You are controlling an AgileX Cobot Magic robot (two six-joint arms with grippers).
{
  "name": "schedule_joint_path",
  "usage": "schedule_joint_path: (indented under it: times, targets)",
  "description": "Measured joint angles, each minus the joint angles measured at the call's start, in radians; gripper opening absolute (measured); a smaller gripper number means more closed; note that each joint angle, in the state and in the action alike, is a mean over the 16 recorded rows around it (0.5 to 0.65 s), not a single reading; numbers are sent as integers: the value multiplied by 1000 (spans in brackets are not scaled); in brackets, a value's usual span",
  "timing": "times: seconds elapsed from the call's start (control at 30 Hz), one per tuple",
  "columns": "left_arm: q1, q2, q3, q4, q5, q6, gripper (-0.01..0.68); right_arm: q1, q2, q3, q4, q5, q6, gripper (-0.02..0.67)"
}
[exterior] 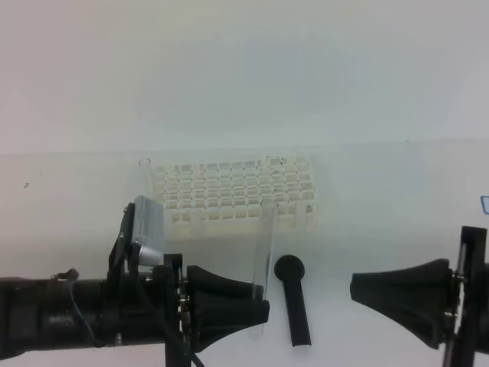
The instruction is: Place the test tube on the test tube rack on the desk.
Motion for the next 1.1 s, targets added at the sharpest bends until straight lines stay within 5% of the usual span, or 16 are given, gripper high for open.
schedule_joint_path:
  times: [0.27,0.73,1.1]
  targets:
    - [0,0,0,-2,0,13,111,80,108,-53,98,27,-34,87]
    - [0,0,0,-21,2,124,111,121,304,-179,290,-33,-57,487]
    - [-2,2,0,-29,8,193,111,141,394,-298,336,-75,-53,544]
